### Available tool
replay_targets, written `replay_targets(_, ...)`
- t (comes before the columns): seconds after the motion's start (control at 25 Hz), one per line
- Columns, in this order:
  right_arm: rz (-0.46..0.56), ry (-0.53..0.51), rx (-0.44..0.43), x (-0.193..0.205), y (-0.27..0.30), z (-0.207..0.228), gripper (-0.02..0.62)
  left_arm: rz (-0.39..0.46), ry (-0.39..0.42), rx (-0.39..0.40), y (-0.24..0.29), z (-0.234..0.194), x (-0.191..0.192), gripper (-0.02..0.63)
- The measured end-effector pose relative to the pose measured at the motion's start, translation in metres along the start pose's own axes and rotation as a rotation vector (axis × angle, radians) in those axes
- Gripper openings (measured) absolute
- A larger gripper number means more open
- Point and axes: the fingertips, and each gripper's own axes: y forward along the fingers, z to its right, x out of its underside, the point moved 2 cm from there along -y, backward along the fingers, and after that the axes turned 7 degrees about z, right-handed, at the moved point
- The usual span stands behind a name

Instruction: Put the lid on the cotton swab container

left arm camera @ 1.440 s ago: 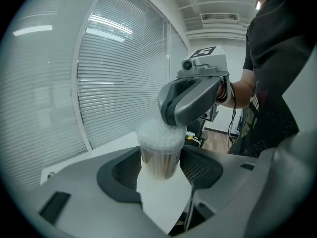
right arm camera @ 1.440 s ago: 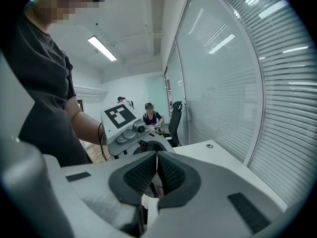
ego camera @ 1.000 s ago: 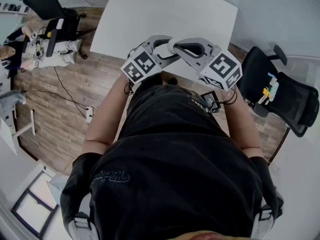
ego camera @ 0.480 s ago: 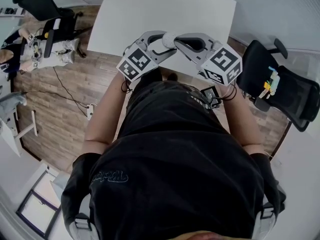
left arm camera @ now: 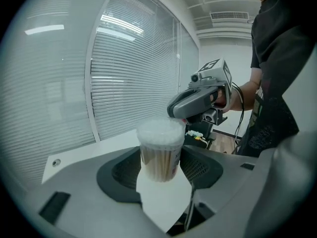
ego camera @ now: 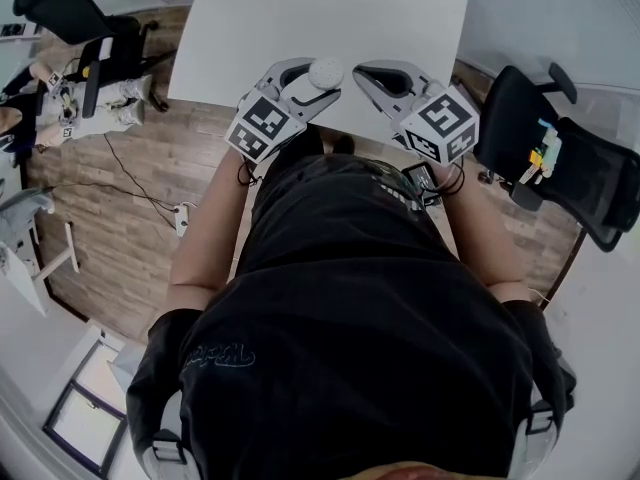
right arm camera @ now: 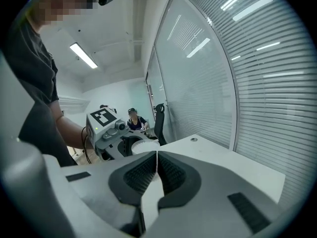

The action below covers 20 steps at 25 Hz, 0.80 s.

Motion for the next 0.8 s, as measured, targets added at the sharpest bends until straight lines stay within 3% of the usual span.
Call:
replay_targets(0.32, -0.044, 0.032, 0.027, 0.036, 0.001, 0.007, 0.026, 0.017, -0.015, -0.017, -0.002, 0.007, 0.010, 0.255)
replay_targets(0.8, -0.069, 0.063, 0.035, 0.059, 0.000, 0.004, 0.024, 0.033, -0.035, -0.024, -0.004, 0.018, 0.015, 0.255)
